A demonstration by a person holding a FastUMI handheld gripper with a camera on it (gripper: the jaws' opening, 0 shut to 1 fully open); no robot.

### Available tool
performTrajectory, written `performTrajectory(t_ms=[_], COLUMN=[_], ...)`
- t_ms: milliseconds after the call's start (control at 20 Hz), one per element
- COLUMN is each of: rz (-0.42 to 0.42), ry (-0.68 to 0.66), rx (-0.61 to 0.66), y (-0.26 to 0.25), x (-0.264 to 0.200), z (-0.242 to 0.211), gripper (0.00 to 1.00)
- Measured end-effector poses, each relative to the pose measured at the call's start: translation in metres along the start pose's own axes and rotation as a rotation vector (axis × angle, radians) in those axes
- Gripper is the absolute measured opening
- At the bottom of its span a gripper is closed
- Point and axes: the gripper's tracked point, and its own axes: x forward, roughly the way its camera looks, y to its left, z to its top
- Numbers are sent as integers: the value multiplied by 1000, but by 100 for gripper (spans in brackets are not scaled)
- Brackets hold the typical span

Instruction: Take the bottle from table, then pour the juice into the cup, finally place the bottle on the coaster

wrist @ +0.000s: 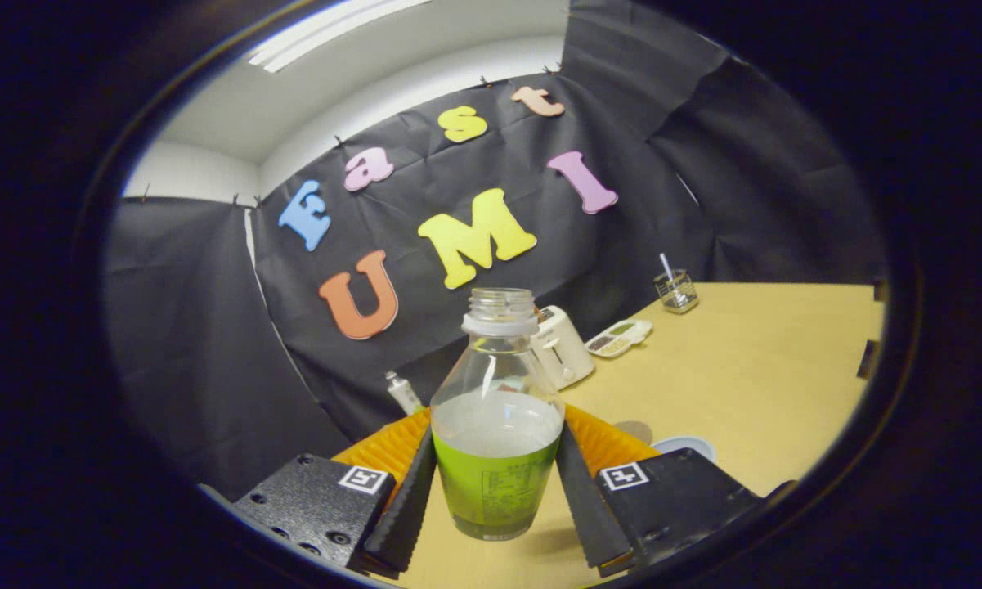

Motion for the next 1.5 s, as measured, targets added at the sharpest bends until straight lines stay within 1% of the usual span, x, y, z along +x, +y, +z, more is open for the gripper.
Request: performTrajectory(t_ms=[250,350,450,500,600,700,750,850,900,1000,1100,1200,1350,1400,1500], rz=[-152,-216,-253,-272,-304,-314,-326,-356,-362,-338,-369,-394,-462,-470,-451], ry=[-49,-114,-171,-185,-191,-165,-142,-154,-138,-89,-81,-74,-53,-47,-49], rx=[-325,-384,-399,-406,-412,-390,-413,-478,-486,-478,-492,-480,-457,-440,-390], y=[-17,-26,-34,-45,-54,-58,-56,-55,-51,-43,-47,-55,-76,-79,-79], x=[34,53,73,88,107,128,134,142,149,160,164,168,168,166,165], z=[19,37,47,27,24,12,8,11,5,-12,-17,-24,-32,-35,-38], gripper=[80,80,80,80,81,81,81,82,82,82,82,82,82,82,82])
